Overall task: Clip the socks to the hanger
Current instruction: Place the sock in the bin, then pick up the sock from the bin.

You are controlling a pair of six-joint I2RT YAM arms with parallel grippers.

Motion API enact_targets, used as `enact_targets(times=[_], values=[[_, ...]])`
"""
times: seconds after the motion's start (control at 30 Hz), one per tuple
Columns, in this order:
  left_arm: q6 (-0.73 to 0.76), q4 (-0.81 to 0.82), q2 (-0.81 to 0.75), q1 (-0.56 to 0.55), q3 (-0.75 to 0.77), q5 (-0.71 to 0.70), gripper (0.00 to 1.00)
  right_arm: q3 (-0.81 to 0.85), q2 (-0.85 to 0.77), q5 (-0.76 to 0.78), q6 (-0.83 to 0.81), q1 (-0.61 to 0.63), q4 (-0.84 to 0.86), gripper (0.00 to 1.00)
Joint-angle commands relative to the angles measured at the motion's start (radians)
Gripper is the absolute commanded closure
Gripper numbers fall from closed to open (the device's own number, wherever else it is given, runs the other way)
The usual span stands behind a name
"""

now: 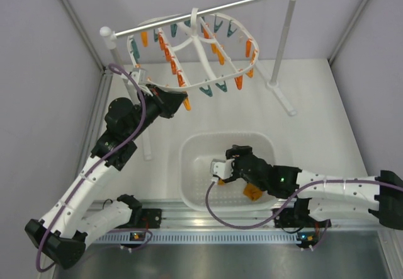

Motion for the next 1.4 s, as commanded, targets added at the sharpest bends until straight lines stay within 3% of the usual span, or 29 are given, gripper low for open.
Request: enact_targets(times=[0.0,0.13,0.2,0.33,0.47,0.63,0.77,1.0,1.13,1.23,1.37], values=[[0.023,-0.054,-0.016,-0.01,-0.02,0.053,1.0,0.136,-0.068,0.003,0.204,-0.057,-0.118,0.37],[0.014,-0.038,-0.016,-0.01,-0.029,0.056,1.0,0.282,-0.01,-0.069,0.538,-0.201,-0.397,0.46],[0.012,-0.034,-0.013,-0.01,-0.032,0.059,1.0,0.358,0.037,-0.18,0.682,-0.268,-0.527,0.49],[0.014,-0.037,-0.012,-0.01,-0.031,0.058,1.0,0.428,0.145,-0.408,0.774,-0.39,-0.638,0.57],[0.02,-0.041,-0.015,-0.01,-0.028,0.049,1.0,0.419,0.182,-0.552,0.771,-0.394,-0.673,0.6],[0.024,-0.038,-0.013,-0.01,-0.042,0.041,1.0,0.377,0.246,-0.562,0.754,-0.397,-0.667,0.56],[0.02,-0.031,-0.012,-0.01,-0.052,0.042,1.0,0.435,0.32,-0.599,0.722,-0.39,-0.674,0.54],[0.024,-0.032,-0.006,-0.008,-0.052,0.038,1.0,0.485,0.389,-0.479,0.609,-0.178,-0.649,0.51],[0.018,-0.028,-0.007,-0.008,-0.065,0.039,1.0,0.488,0.491,-0.445,0.566,-0.141,-0.621,0.5],[0.02,-0.029,-0.007,-0.008,-0.068,0.039,1.0,0.485,0.557,-0.422,0.528,-0.135,-0.612,0.52],[0.024,-0.031,-0.009,-0.008,-0.068,0.035,1.0,0.465,0.596,-0.43,0.483,-0.137,-0.583,0.68]])
